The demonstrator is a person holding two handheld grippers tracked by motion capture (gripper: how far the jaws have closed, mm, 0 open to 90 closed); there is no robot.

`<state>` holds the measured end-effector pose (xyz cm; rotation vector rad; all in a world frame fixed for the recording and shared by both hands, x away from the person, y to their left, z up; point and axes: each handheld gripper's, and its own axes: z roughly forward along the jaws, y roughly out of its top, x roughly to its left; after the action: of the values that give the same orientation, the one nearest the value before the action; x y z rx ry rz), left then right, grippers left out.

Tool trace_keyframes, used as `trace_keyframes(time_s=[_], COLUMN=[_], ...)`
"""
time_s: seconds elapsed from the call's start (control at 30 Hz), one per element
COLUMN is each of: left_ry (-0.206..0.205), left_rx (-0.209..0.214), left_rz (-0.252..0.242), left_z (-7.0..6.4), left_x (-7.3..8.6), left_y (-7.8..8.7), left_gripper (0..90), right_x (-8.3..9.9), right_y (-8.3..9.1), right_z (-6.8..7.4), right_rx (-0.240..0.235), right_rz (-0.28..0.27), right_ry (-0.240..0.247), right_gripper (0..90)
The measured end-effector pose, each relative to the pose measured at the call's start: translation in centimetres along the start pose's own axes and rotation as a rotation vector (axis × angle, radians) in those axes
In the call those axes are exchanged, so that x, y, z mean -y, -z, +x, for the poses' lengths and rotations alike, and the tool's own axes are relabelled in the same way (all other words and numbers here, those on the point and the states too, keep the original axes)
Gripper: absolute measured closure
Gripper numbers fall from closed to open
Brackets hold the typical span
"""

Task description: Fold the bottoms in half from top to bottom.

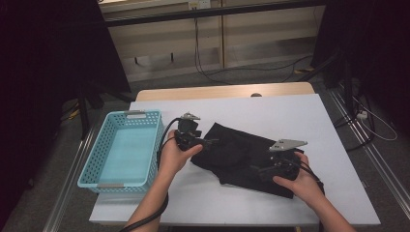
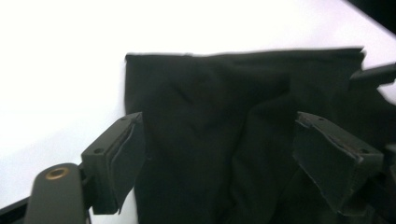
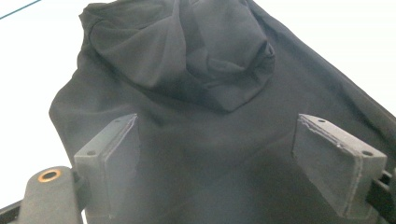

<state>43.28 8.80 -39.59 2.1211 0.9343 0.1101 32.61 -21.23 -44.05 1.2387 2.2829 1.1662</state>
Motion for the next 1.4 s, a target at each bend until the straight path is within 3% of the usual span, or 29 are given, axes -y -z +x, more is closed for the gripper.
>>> trace_keyframes(time_s=[0.1,0.17,0.23,0.37,0.6,0.7,0.97,1.17,1.27,1.4], left_ry=[-0.015,-0.053,-0.036,-0.042,-0.025,-0.017,-0.013,-0.012,0.008,0.007], left_rx=[-0.036,-0.06,-0.057,-0.07,-0.077,-0.083,-0.089,-0.098,-0.088,-0.095], left_rz=[0.017,0.035,0.031,0.061,0.067,0.062,0.037,0.041,0.03,0.028], left_z=[0.1,0.2,0.3,0.7,1.3,1.5,1.5,1.7,1.8,1.7], left_x=[0.6,0.9,1.3,1.7,2.5,2.8,2.7,2.8,2.8,2.9], left_y=[0.1,0.2,0.1,-0.2,-0.3,-0.5,-0.2,-0.2,-0.1,0.1], left_gripper=[17.5,17.2,16.5,15.2,12.1,11.7,10.7,10.3,9.6,9.5], right_x=[-0.1,-0.3,-0.3,-0.6,-1.0,-1.2,-2.0,-2.4,-2.3,-2.4], right_y=[-0.3,-0.5,-0.6,-0.9,-1.6,-1.7,-2.3,-3.1,-3.4,-3.4], right_z=[0.2,0.3,0.5,0.6,0.6,0.6,0.7,1.4,1.5,1.6], right_rx=[-0.001,0.001,-0.007,-0.006,-0.037,-0.041,-0.04,-0.06,-0.051,-0.076], right_rz=[0.005,0.006,0.0,-0.005,-0.008,-0.014,-0.035,-0.028,-0.004,-0.026], right_ry=[0.007,0.009,0.011,0.013,-0.002,0.001,-0.002,0.028,0.051,0.045], right_gripper=[14.9,14.8,12.4,15.9,10.7,18.8,29.0,35.1,43.1,49.6])
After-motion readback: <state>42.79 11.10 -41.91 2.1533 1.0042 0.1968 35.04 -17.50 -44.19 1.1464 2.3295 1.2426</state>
